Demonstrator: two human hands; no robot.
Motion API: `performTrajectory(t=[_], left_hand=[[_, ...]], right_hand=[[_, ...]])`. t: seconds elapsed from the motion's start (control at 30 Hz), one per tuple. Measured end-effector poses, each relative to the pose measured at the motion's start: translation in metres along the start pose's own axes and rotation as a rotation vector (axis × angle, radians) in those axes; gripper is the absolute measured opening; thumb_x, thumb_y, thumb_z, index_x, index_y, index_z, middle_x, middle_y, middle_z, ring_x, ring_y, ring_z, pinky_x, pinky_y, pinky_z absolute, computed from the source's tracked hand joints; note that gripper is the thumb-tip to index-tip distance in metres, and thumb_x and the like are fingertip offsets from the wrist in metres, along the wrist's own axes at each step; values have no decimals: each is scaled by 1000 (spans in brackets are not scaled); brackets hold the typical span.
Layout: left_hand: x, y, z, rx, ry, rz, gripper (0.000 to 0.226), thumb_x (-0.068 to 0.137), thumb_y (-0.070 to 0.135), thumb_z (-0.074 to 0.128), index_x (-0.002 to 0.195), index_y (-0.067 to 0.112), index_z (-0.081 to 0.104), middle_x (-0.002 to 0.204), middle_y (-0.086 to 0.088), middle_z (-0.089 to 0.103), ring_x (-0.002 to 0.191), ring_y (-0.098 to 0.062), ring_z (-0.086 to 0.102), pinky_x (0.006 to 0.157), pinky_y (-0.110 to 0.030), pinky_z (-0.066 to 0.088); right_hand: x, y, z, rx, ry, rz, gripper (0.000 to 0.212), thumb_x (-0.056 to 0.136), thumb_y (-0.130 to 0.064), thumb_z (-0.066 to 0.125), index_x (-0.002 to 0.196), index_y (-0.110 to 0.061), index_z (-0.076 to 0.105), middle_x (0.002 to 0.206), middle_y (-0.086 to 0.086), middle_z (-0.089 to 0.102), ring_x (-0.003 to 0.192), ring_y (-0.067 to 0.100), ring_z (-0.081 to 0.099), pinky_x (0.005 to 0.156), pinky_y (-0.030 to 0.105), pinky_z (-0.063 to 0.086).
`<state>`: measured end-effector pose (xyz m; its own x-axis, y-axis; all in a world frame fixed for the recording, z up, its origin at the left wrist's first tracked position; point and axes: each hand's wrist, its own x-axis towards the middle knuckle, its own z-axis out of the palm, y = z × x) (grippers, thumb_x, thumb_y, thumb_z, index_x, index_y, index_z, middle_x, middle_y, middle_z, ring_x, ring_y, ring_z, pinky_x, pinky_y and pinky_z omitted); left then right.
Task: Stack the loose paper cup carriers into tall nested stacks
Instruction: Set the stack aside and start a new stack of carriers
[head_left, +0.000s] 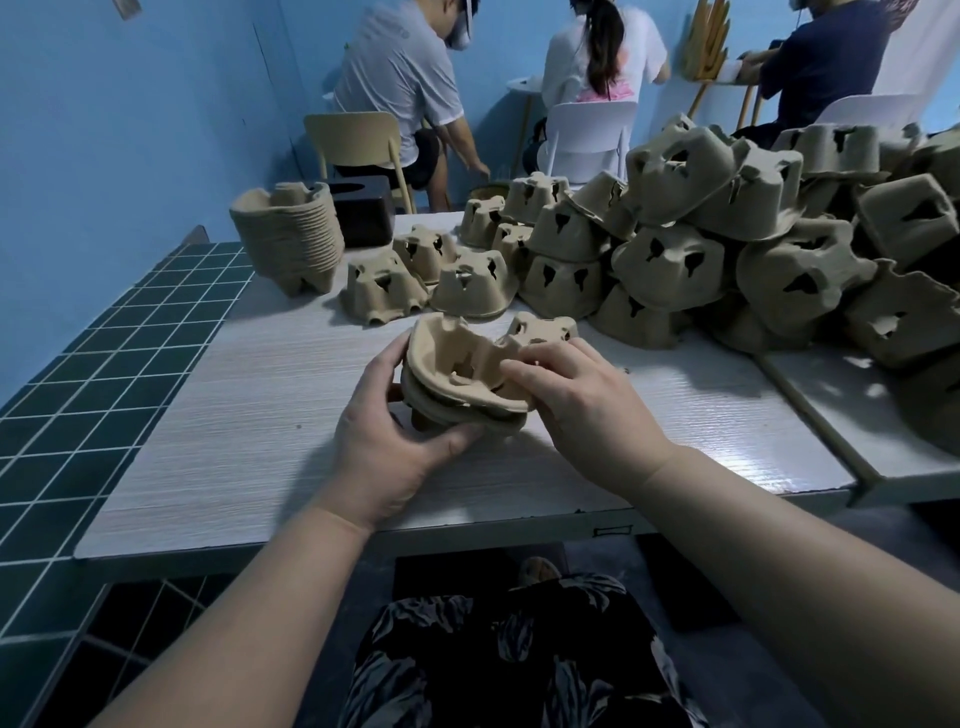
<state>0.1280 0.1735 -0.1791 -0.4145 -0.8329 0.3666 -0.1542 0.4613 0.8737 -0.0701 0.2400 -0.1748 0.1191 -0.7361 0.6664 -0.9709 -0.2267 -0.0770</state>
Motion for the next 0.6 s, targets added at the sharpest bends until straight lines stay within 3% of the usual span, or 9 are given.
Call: performTrajectory(t=[0.07,0.17,0.23,0.3,0.43,0.5,0.6], left_hand=[[-1,0,0,-9,7,7,95,52,53,84,137,43,42,131,19,56,123,-3,53,107,-37,45],[-1,2,0,-5,25,-3,103,53,51,90,138,49,32,132,33,44,124,9,46,106,-19,40],[0,3,1,5,40,-2,103,55,43,83,142,43,27,131,36,40,121,19,41,99,-5,35],[1,2,1,17,48,1,101,59,36,85,142,42,27,131,36,39,121,21,40,96,-1,33],[0,0,1,74,61,9,101,56,51,89,138,50,31,136,20,47,128,1,45,104,-15,38],[0,-1,1,87,72,7,90,55,56,80,133,56,35,136,12,50,127,-3,47,106,-24,41],[0,-4,1,96,103,-2,88,55,54,78,135,43,43,133,8,54,123,-9,52,103,-34,47]], right_hand=[[0,0,0,26,-42,-26,40,75,9,62,111,-7,69,108,15,67,91,34,60,73,37,52],[0,2,-5,51,-84,-28,48,79,-13,40,119,-9,65,118,11,65,96,30,57,85,36,49],[4,6,-7,40,-23,80,49,78,-8,42,124,-9,62,123,9,64,103,29,53,91,37,48],[9,14,-9,48,-13,272,51,82,-6,52,132,-11,54,129,5,60,114,29,49,97,40,45],[18,32,-7,59,-218,474,71,84,-38,64,145,-20,34,133,-2,54,126,23,35,101,26,29],[22,36,-4,60,-268,468,72,84,-42,63,146,-21,32,135,-2,53,125,24,34,101,27,29],[28,42,0,17,-322,427,64,88,-41,59,145,-23,35,136,-3,52,120,25,37,100,31,32]])
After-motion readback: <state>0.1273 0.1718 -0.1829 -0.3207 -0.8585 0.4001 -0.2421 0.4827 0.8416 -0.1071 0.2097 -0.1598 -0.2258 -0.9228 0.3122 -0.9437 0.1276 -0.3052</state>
